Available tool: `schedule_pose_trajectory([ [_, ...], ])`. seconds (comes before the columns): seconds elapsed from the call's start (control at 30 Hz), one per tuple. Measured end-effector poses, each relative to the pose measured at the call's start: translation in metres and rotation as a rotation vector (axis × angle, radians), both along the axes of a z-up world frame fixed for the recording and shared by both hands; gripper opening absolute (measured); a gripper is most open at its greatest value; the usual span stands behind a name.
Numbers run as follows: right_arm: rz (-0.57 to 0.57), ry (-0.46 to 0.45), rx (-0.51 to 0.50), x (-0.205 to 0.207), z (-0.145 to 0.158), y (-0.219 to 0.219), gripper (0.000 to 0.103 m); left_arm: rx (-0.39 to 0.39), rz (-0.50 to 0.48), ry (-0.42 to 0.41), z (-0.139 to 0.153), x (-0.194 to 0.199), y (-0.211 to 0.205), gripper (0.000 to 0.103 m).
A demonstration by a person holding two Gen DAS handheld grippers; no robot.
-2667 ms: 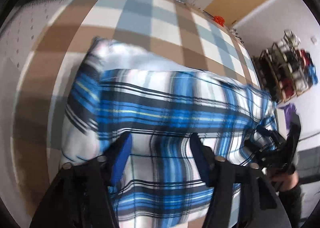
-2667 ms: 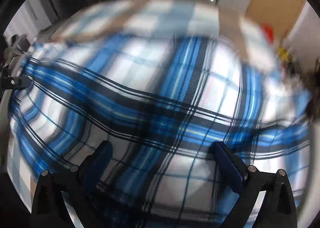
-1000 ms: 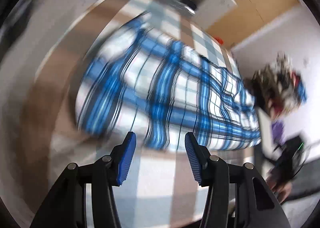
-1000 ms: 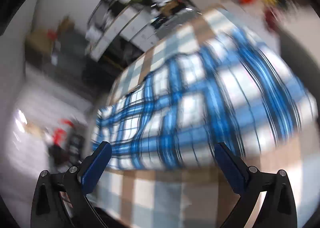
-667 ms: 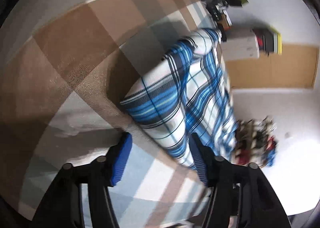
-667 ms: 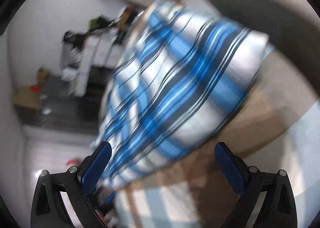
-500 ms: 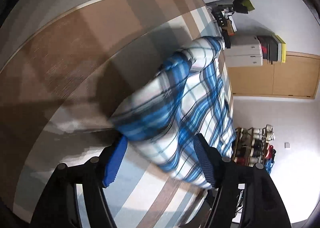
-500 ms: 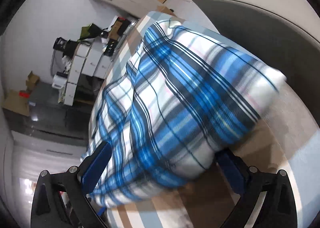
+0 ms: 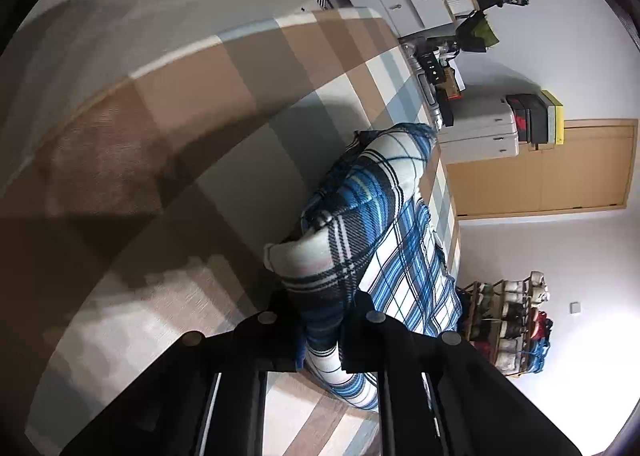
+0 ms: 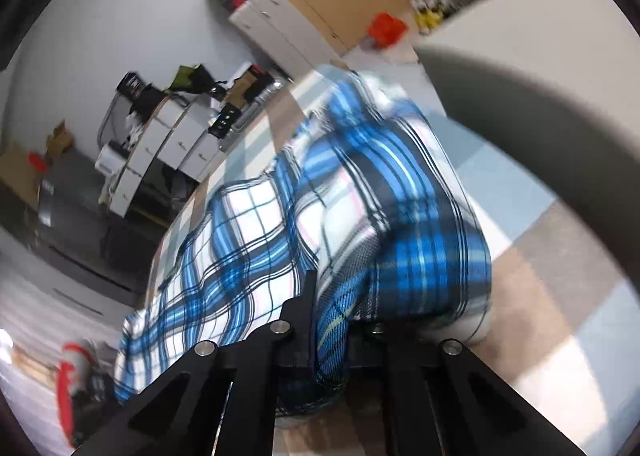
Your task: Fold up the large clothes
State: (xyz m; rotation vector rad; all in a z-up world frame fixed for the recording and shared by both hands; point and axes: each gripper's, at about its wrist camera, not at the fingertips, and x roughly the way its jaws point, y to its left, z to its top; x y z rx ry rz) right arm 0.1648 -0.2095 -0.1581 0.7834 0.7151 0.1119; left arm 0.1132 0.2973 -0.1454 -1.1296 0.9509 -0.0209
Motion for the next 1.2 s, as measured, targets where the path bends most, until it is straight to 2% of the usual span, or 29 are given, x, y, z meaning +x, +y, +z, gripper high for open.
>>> schedule_pose_trajectory([
  [0.07, 0.010, 0.007, -0.018, -0.011, 0.004, 0.000, 0.007, 0.022, 0.002, 0.009, 0.002, -0.015, 0.003, 0.007],
  [0.27, -0.016, 0.059, 0.011, -0.059, -0.006, -0.016, 0.007, 0.059, 0.007, 0.010, -0.004, -0.067, 0.008, 0.007],
  [0.37, -0.014, 0.110, -0.008, -0.075, -0.010, -0.024, 0.008, 0.013, -0.033, 0.051, -0.017, -0.085, 0.021, 0.007],
  [0.47, 0.029, 0.177, 0.019, -0.088, -0.020, -0.031, 0.012, 0.057, -0.095, 0.025, -0.001, -0.096, 0.026, 0.007],
  [0.53, 0.019, 0.161, 0.028, -0.096, -0.017, -0.037, 0.017, 0.128, -0.120, -0.030, 0.020, -0.102, 0.023, 0.008],
  [0.57, 0.004, 0.141, 0.027, -0.100, -0.013, -0.040, 0.032, 0.163, -0.132, -0.057, 0.032, -0.102, 0.021, 0.014],
  [0.6, -0.015, 0.111, 0.030, -0.103, -0.008, -0.043, 0.046, 0.182, -0.142, -0.069, 0.037, -0.100, 0.018, 0.026],
  [0.63, -0.028, 0.081, 0.038, -0.105, -0.004, -0.045, 0.082, 0.205, -0.143, -0.084, 0.042, -0.096, 0.017, 0.029],
  [0.67, -0.050, 0.029, 0.042, -0.109, 0.003, -0.045, 0.102, 0.230, -0.137, -0.091, 0.046, -0.092, 0.016, 0.030],
  [0.73, -0.061, -0.034, 0.021, -0.112, 0.017, -0.040, 0.103, 0.236, -0.137, -0.086, 0.053, -0.081, 0.016, 0.030],
  [0.8, 0.005, -0.084, 0.000, -0.109, 0.030, -0.026, 0.103, 0.226, -0.162, -0.115, 0.060, -0.076, 0.012, 0.030],
  [0.87, 0.042, -0.123, -0.034, -0.103, 0.044, -0.008, 0.103, 0.267, -0.242, -0.128, 0.068, -0.062, -0.005, 0.030],
  [0.93, 0.078, -0.134, -0.056, -0.095, 0.052, 0.008, 0.103, 0.290, -0.378, -0.123, 0.074, -0.041, -0.032, 0.040],
  [0.97, 0.103, -0.134, -0.051, -0.087, 0.054, 0.017, 0.103, 0.299, -0.428, -0.105, 0.072, -0.031, -0.044, 0.050],
  [1.03, 0.145, -0.127, -0.025, -0.073, 0.053, 0.031, 0.103, 0.335, -0.540, -0.063, 0.065, -0.005, -0.072, 0.050],
  [1.07, 0.168, -0.120, -0.010, -0.064, 0.051, 0.040, 0.103, 0.397, -0.583, -0.013, 0.057, 0.007, -0.084, 0.050],
  [1.13, 0.198, -0.119, 0.007, -0.063, 0.042, 0.050, 0.103, 0.472, -0.623, 0.051, 0.043, 0.025, -0.093, 0.050],
  [1.2, 0.243, -0.113, 0.011, -0.058, 0.033, 0.064, 0.103, 0.546, -0.596, 0.112, 0.031, 0.044, -0.091, 0.050],
])
